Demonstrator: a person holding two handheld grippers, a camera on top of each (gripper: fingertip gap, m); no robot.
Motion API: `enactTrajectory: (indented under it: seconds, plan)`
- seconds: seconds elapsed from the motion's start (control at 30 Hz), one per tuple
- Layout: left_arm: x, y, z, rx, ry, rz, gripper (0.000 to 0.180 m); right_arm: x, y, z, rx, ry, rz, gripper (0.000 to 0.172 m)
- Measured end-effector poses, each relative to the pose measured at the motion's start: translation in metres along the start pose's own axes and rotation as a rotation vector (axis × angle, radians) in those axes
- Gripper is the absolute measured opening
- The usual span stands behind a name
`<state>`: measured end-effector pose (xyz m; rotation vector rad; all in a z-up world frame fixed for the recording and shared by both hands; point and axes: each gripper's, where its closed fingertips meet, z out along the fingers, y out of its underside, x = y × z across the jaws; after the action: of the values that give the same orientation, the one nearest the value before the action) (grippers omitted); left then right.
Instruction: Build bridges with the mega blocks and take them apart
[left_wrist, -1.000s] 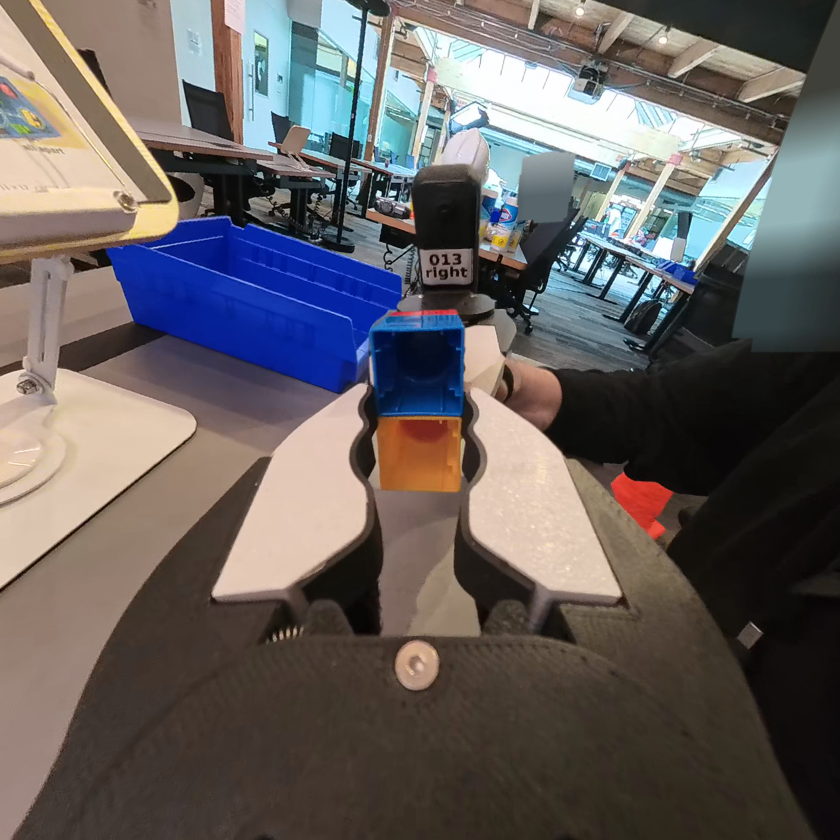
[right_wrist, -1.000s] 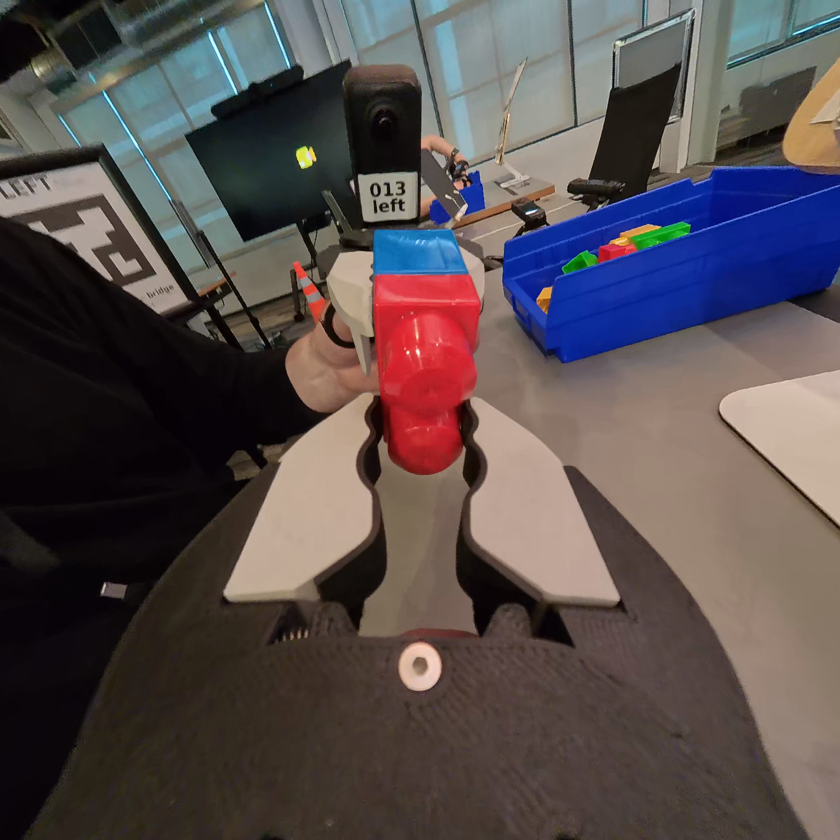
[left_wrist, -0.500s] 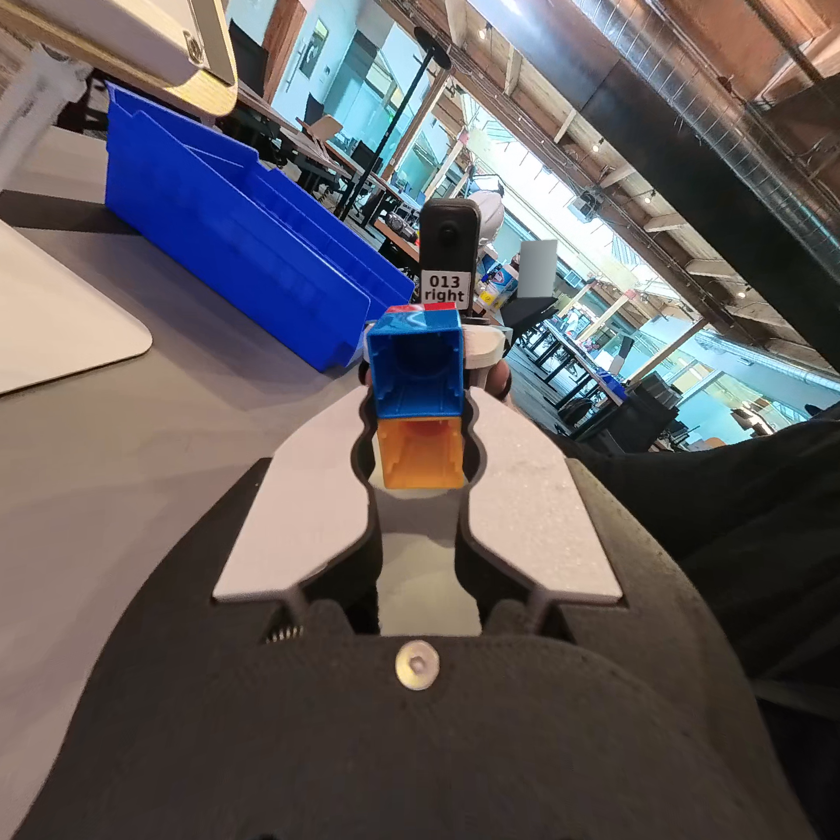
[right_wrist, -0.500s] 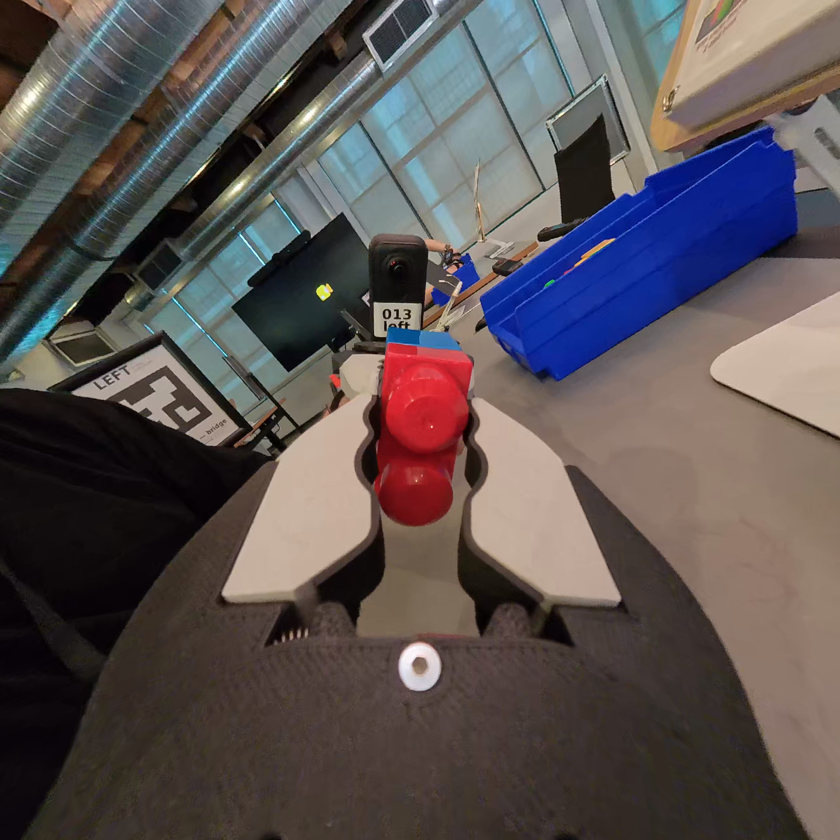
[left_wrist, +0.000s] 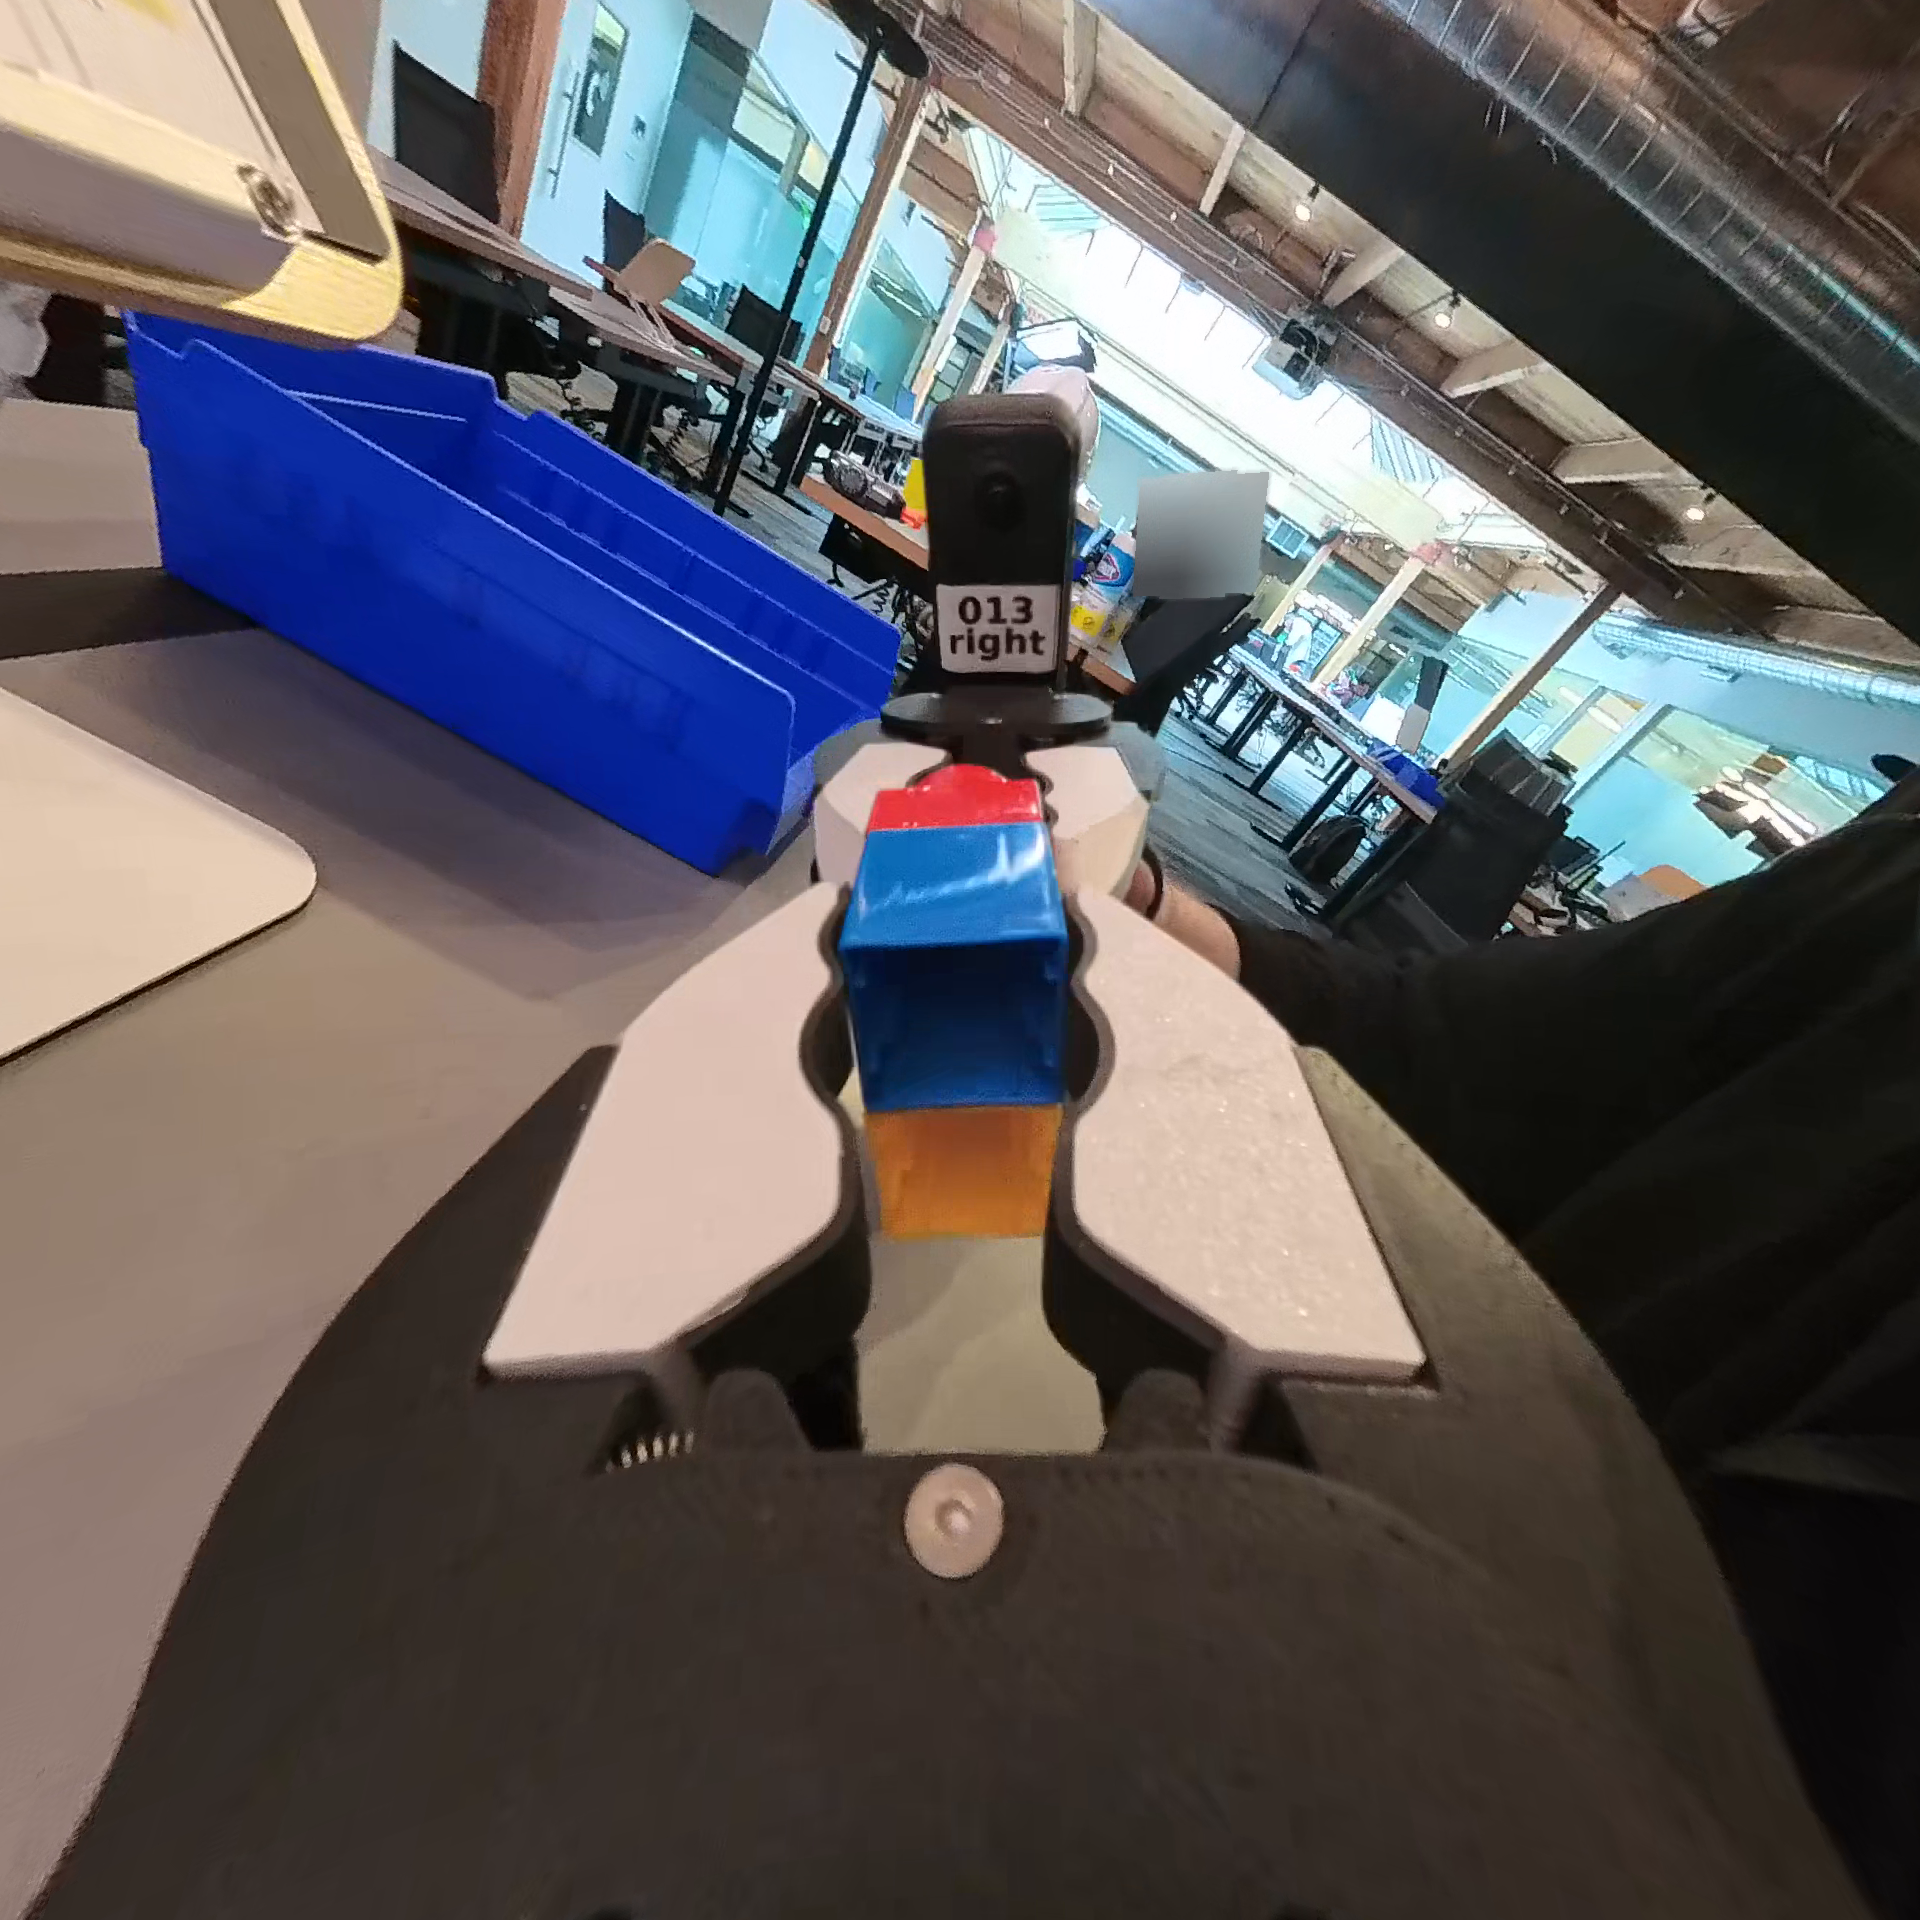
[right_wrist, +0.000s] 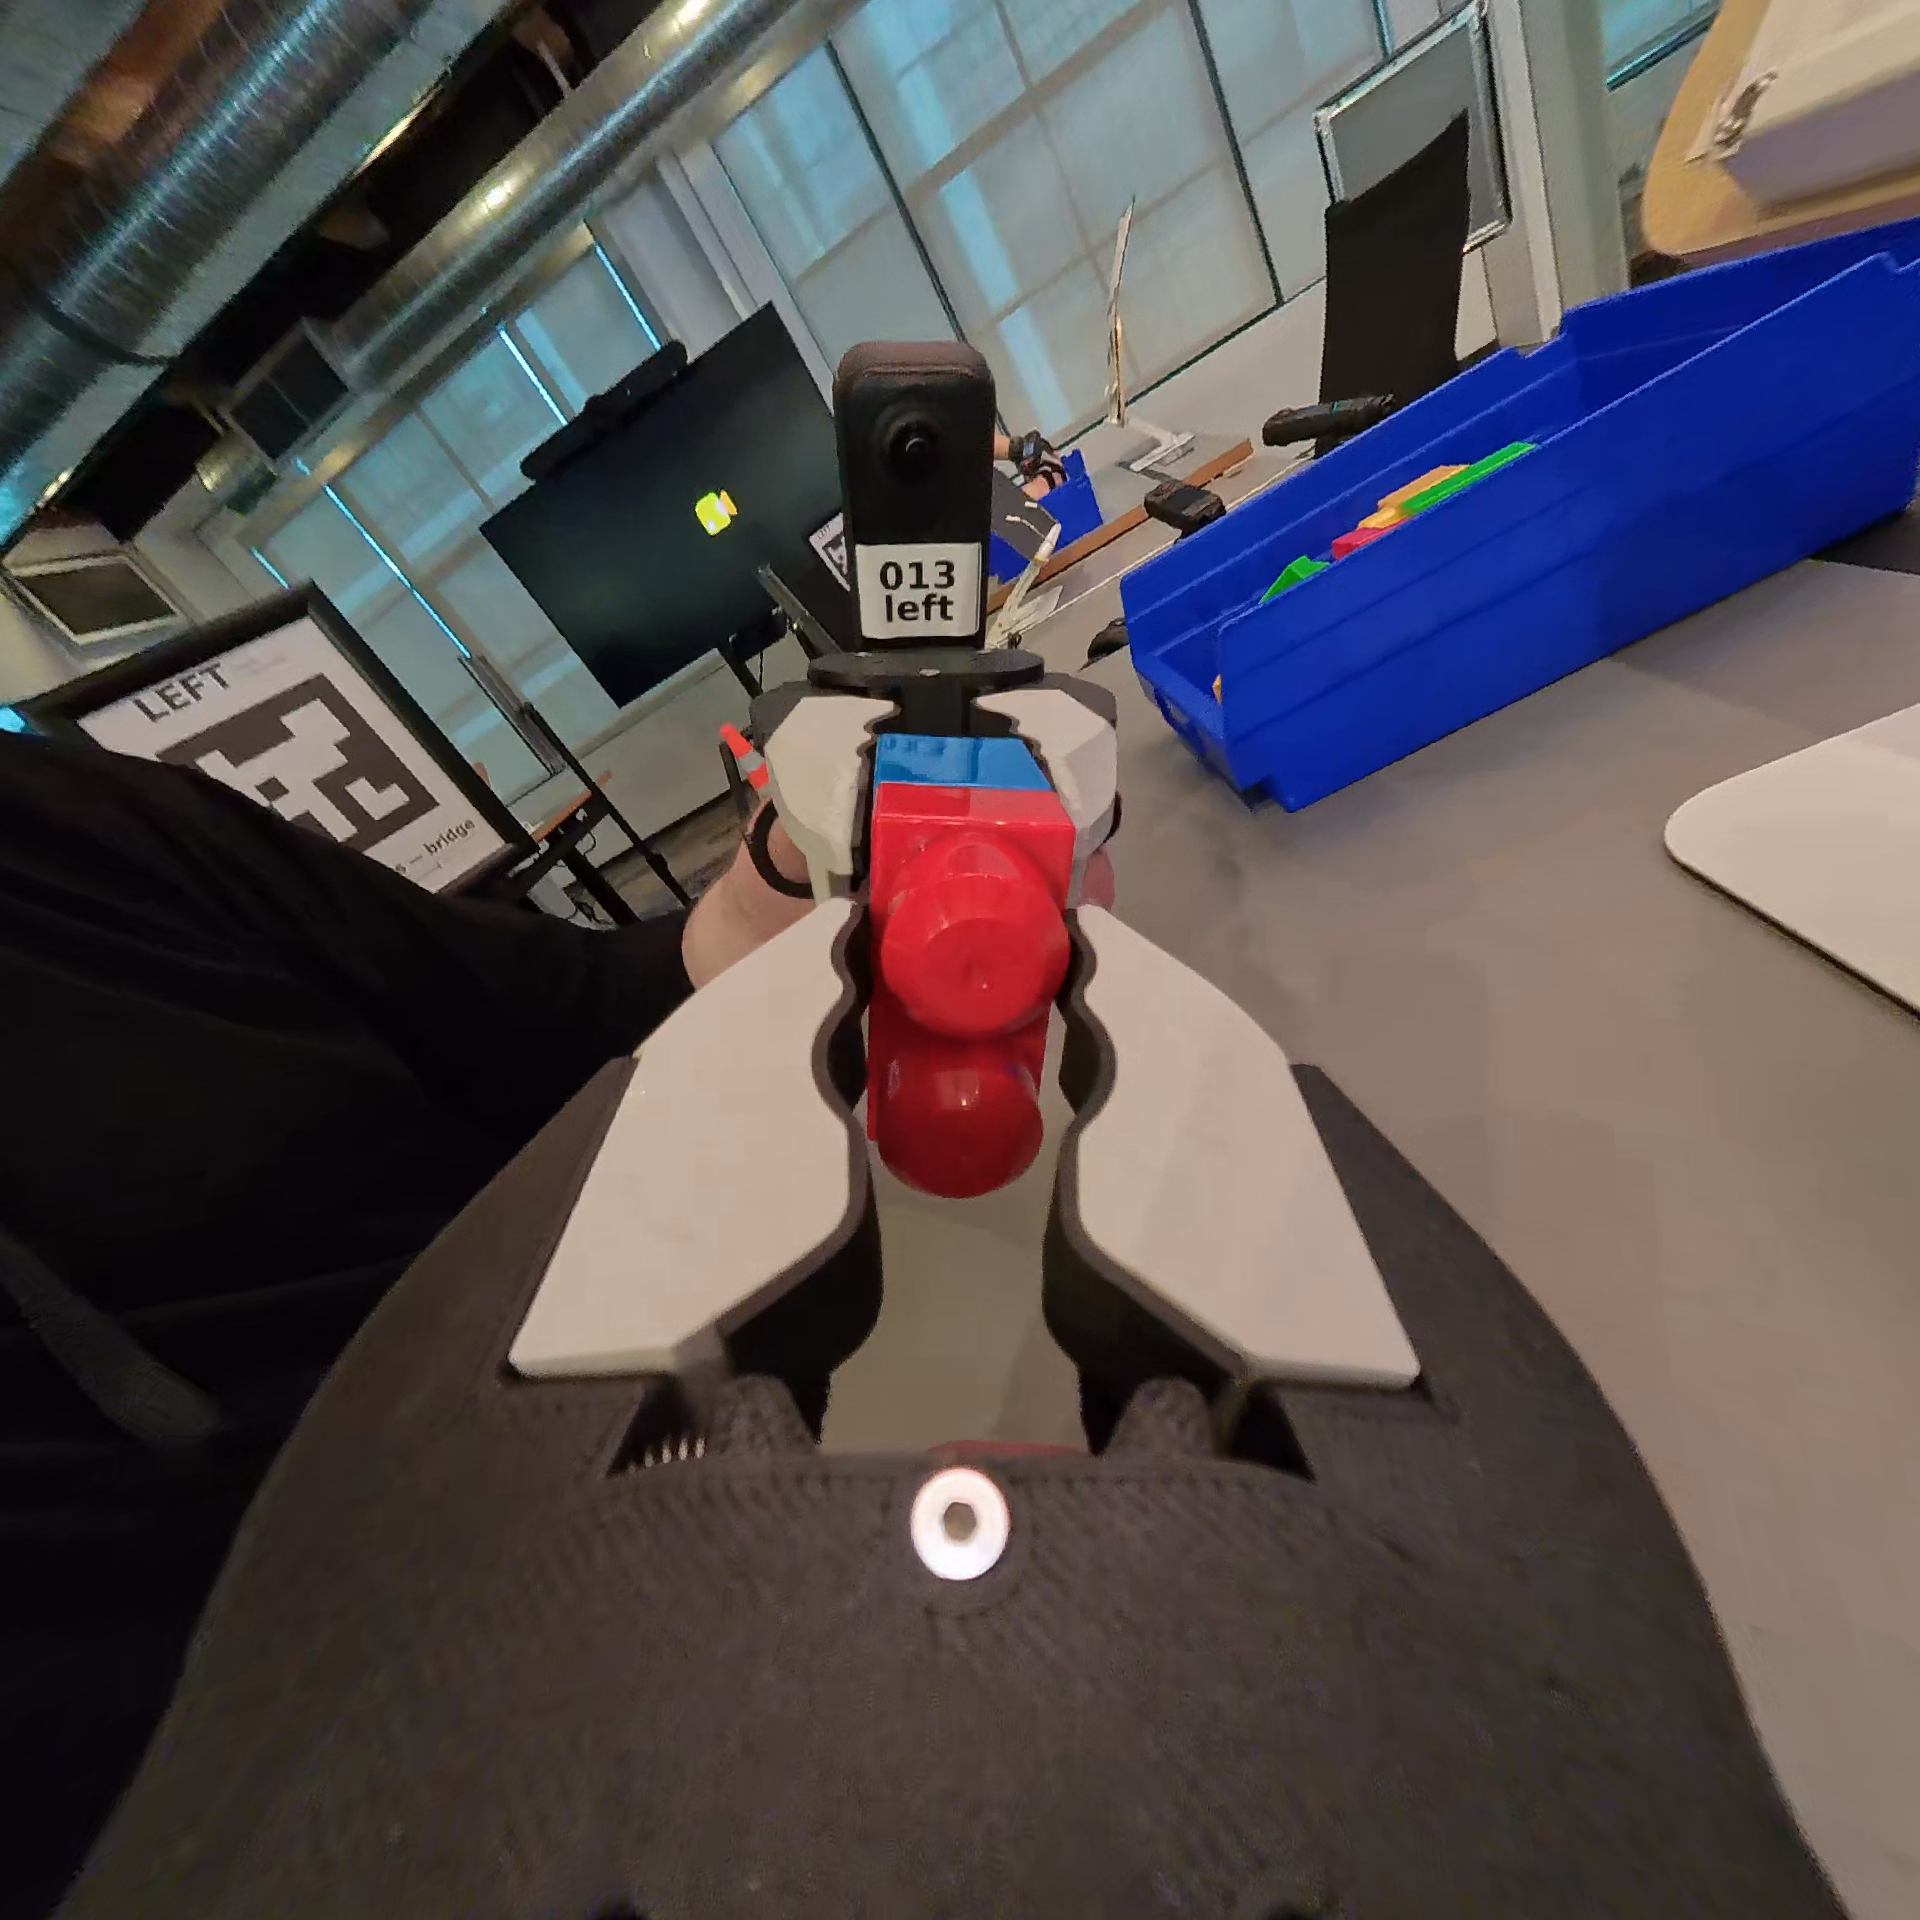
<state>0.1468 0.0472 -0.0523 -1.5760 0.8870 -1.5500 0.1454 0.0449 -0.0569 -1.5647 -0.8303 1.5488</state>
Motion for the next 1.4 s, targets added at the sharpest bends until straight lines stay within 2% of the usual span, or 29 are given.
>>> enactTrajectory:
  seconds: [0.53,0.67,0.7,0.77,0.8,0.87,1.07,1.13,1.33,1.4]
  plan:
    - [0.003,0.011,0.000,-0.089,-0.009,0.045,0.034,-0.003,0.009,0.001,-0.108,0.030,-0.091,0.034]
    - [-0.002,0.004,-0.001,-0.013,-0.012,-0.021,0.035,0.001,0.004,0.003,-0.068,0.048,-0.072,0.035]
    - [-0.005,0.002,-0.001,0.030,-0.013,-0.063,0.035,0.003,0.001,0.004,-0.044,0.061,-0.072,0.038]
    - [-0.019,-0.006,-0.008,0.156,-0.019,-0.157,0.035,0.012,-0.008,-0.002,0.007,0.111,-0.047,0.073]
    - [-0.022,-0.011,-0.013,0.221,0.002,-0.206,0.035,0.017,-0.013,-0.008,0.038,0.131,-0.026,0.074]
    - [-0.031,-0.021,-0.023,0.338,-0.011,-0.246,0.035,0.023,-0.016,-0.019,0.067,0.132,0.008,0.065]
    - [-0.025,-0.026,-0.013,0.408,-0.010,-0.228,0.035,0.022,0.002,0.000,0.025,0.113,0.048,0.061]
    - [-0.020,-0.023,-0.005,0.390,0.000,-0.216,0.035,0.015,-0.005,0.001,0.091,0.072,0.042,0.037]
    - [-0.011,-0.020,-0.002,0.319,0.060,-0.169,0.040,0.008,-0.011,-0.010,0.026,0.073,-0.040,0.036]
    - [-0.009,-0.011,-0.001,0.185,0.032,-0.071,0.048,0.004,-0.008,-0.014,-0.058,0.073,-0.092,0.036]
